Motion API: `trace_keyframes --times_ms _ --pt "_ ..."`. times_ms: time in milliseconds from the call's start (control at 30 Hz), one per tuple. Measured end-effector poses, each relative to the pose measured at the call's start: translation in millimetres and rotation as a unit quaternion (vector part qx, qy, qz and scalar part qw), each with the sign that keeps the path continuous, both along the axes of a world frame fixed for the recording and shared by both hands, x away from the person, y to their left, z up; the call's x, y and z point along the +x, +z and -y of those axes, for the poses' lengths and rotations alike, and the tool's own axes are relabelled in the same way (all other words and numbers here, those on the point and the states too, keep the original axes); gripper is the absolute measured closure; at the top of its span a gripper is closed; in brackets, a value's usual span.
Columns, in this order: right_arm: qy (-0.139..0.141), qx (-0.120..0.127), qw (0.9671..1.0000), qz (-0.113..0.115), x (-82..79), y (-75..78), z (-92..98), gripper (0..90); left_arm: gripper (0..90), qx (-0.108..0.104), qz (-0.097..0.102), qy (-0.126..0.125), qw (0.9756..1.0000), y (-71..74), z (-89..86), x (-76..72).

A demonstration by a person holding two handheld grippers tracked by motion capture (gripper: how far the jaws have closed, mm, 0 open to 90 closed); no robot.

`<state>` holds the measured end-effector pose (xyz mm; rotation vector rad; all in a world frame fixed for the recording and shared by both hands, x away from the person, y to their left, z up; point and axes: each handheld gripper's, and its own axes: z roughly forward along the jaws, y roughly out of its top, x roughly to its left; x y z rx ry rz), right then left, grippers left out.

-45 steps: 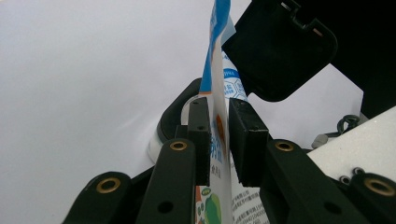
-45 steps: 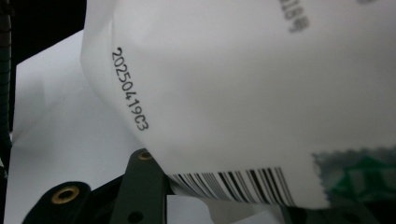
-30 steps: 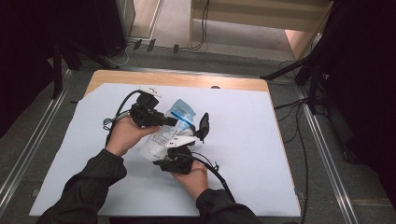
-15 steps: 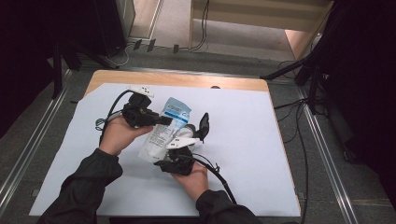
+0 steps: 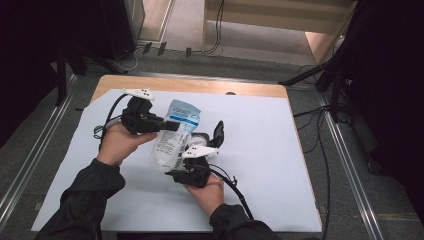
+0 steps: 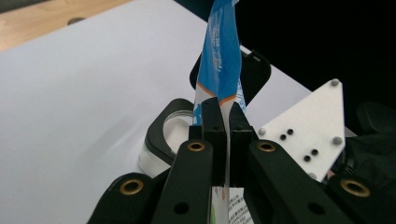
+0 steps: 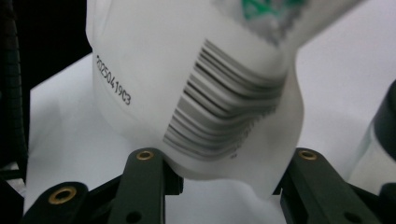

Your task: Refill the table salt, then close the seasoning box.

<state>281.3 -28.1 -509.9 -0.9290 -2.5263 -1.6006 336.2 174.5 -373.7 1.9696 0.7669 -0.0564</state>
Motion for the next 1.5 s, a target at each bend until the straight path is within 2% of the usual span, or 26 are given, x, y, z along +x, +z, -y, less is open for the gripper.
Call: trace_keyframes --times_ms 133,200,400,667,900,1100,1200,1500 --pt "-0.007 0.009 0.9999 0.002 2.1 5.0 3.3 63.5 90.0 -0.006 0.011 -0.002 0.9999 7.9 -7.9 -5.3" --pt "-0.010 0.010 0.9999 0.002 3.4 6.7 4.7 63.5 90.0 -0.014 0.010 -0.008 0.9998 9.5 -12.0 -6.9" --pt "-0.015 0.016 0.9997 0.005 5.6 12.4 6.4 62.8 90.0 -0.031 0.012 -0.004 0.9994 12.3 -26.3 -11.4" --pt "-0.004 0.010 0.9999 0.007 4.9 16.4 2.7 61.4 90.0 -0.078 0.014 -0.010 0.9968 17.1 -40.6 -16.2" --pt "0.011 0.001 0.9999 0.008 2.9 21.9 3.2 57.7 90.0 -0.069 0.031 0.005 0.9971 20.2 -51.9 -15.6" --pt "0.015 -0.002 0.9999 0.001 3.5 25.5 7.8 56.3 90.0 -0.049 0.038 0.031 0.9976 18.4 -56.9 -14.0" --pt "0.016 -0.002 0.9999 -0.002 3.1 28.2 11.0 55.5 90.0 -0.031 0.041 0.045 0.9977 16.5 -59.0 -12.2" --pt "0.020 -0.003 0.9998 -0.006 3.0 37.7 24.2 53.5 90.0 -0.014 0.041 0.084 0.9955 3.6 -69.0 -3.7"
